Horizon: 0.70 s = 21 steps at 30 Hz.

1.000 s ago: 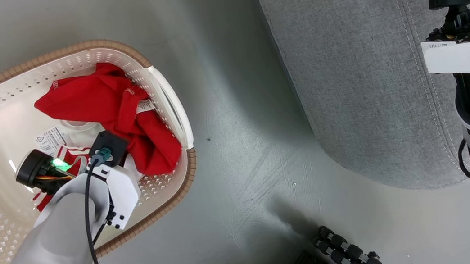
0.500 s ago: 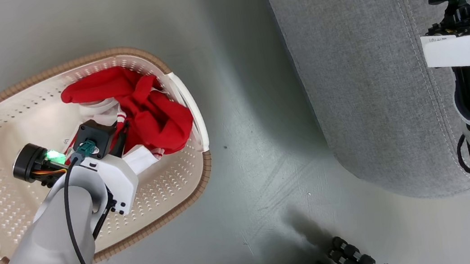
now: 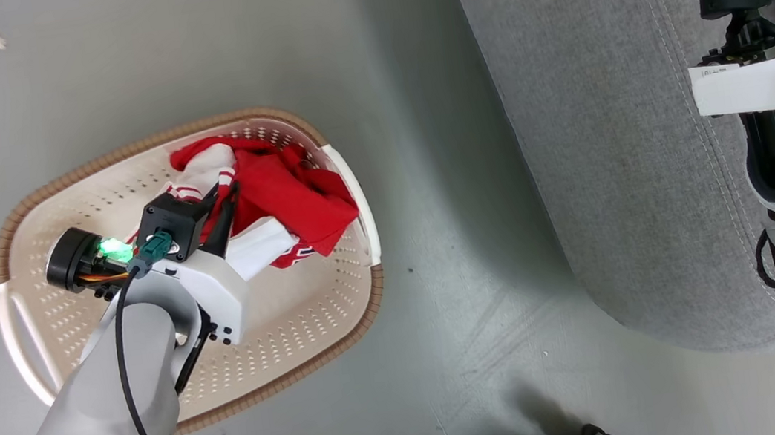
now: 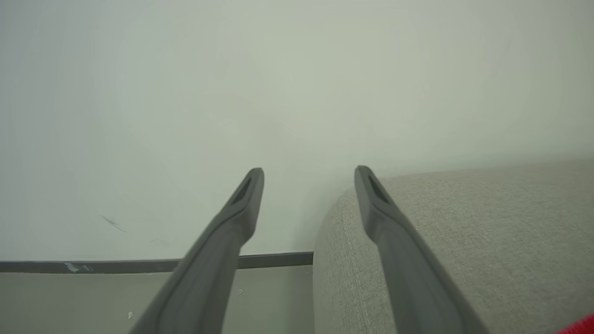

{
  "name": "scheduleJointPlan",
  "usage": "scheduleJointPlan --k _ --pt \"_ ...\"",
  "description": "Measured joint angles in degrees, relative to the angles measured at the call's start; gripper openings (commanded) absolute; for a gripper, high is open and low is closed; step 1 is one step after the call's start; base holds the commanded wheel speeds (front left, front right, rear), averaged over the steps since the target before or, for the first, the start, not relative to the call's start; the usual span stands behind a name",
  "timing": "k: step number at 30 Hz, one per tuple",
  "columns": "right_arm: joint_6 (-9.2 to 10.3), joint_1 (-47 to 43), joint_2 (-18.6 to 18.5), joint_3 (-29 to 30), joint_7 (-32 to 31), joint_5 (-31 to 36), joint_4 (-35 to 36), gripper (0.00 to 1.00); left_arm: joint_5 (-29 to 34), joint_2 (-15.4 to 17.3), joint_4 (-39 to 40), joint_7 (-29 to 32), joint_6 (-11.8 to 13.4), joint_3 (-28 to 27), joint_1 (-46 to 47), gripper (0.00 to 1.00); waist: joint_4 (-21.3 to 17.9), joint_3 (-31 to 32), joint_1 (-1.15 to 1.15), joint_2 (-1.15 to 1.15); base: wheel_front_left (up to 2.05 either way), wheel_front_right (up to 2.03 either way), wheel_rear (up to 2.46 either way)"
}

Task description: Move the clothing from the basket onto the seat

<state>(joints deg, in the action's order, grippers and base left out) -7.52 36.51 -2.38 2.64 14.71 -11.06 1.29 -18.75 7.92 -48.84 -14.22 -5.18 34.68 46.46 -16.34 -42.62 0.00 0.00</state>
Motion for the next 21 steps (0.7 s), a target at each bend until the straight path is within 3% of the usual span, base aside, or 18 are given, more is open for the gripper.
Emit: scheduleJointPlan --k 10,21 --pt "0.00 -3.15 -0.05 0.36 0.00 2.88 -1.98 1.00 -0.81 0.73 10.17 0.00 2.03 -3.50 -1.54 0.00 2.73 5.08 0.00 0.00 0.00 0.00 0.00" --pt "0.00 -7.00 -0.13 -0.41 -0.01 5.24 -5.31 1.00 -0.85 2.47 18.96 -0.07 2.10 -5.76 -4.85 0.00 6.20 12.60 0.00 0.00 0.00 0.00 0.00"
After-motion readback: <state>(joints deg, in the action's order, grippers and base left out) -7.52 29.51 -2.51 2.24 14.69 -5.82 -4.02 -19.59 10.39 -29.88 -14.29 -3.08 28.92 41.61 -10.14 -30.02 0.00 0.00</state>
